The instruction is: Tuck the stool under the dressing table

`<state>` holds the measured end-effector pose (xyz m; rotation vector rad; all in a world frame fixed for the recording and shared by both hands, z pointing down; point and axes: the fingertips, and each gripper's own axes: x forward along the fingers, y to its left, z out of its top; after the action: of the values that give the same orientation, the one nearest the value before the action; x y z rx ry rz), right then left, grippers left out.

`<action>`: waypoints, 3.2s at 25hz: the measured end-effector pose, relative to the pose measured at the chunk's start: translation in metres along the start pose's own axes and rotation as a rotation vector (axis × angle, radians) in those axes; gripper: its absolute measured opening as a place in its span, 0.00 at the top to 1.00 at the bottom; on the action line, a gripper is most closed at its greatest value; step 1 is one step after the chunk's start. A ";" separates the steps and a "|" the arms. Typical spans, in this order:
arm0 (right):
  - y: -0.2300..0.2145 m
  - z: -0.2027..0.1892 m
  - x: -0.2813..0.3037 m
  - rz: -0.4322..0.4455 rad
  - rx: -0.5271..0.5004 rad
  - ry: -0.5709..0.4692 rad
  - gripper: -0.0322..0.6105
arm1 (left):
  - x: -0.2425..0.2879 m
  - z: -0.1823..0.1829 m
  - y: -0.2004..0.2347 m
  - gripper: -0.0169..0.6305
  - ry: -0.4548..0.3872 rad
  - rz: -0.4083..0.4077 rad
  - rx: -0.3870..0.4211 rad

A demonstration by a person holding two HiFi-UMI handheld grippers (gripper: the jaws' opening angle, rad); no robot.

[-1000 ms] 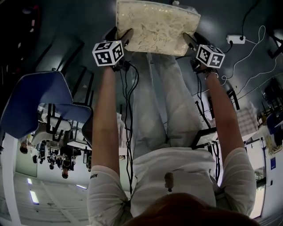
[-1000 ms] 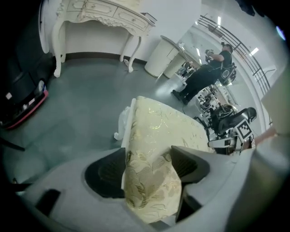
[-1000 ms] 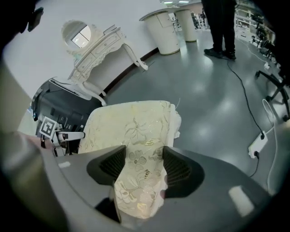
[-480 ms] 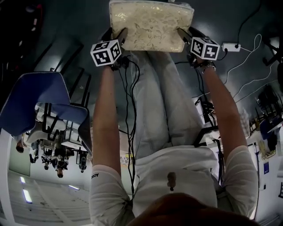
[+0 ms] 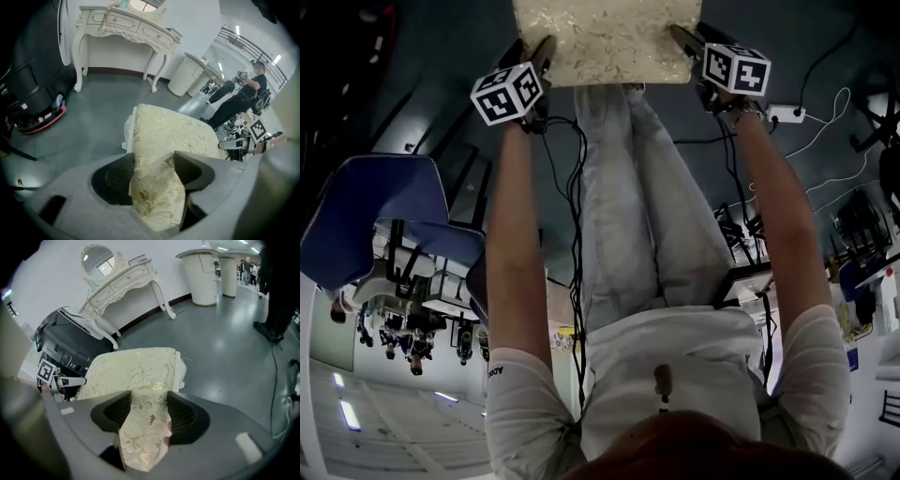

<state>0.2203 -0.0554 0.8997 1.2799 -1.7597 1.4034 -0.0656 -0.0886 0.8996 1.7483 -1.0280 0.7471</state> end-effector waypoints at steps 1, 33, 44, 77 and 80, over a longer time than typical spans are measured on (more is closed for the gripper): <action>0.003 0.009 0.005 0.006 -0.007 0.004 0.56 | 0.000 0.008 0.005 0.54 -0.006 0.003 -0.007; 0.084 0.306 0.142 -0.048 -0.233 -0.006 0.60 | 0.040 0.254 0.137 0.57 -0.125 0.026 -0.125; 0.097 0.389 0.178 -0.022 -0.273 0.019 0.60 | 0.061 0.324 0.164 0.57 -0.125 0.063 -0.137; 0.132 0.624 0.265 0.053 -0.304 -0.161 0.60 | 0.098 0.514 0.217 0.58 -0.239 0.111 -0.192; 0.133 0.634 0.266 0.047 -0.299 -0.170 0.60 | 0.098 0.524 0.218 0.58 -0.245 0.106 -0.198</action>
<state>0.0818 -0.7418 0.8752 1.2299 -2.0350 1.0303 -0.1921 -0.6497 0.8777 1.6498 -1.3219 0.4839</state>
